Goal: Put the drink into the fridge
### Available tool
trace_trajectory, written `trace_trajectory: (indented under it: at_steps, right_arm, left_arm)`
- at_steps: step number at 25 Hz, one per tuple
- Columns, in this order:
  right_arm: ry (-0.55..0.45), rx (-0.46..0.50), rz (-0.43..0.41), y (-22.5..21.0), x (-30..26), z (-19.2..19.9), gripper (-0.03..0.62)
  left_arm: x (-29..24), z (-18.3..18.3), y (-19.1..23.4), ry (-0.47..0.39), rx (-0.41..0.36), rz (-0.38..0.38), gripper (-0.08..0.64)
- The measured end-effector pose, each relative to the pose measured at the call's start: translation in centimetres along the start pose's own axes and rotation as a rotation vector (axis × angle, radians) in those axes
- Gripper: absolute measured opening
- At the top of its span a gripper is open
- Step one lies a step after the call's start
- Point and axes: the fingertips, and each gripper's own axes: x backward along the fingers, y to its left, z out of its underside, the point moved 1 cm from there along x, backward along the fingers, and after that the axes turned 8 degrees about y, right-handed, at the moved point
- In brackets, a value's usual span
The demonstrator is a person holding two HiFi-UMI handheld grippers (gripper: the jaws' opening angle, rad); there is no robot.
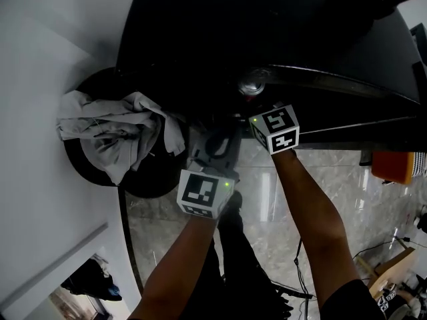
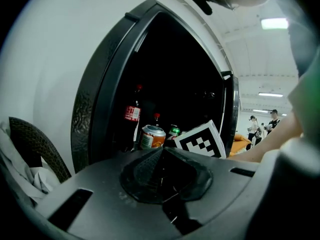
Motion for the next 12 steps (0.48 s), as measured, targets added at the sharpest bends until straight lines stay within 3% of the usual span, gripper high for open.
trace_trajectory:
  at_steps: [12]
  right_arm:
    - [0.030,-0.007,0.028,-0.24,-0.83,0.37,0.311]
  left_arm:
    - [-0.10,0.29,-0.41,0.007,0.001,0.008,0.011]
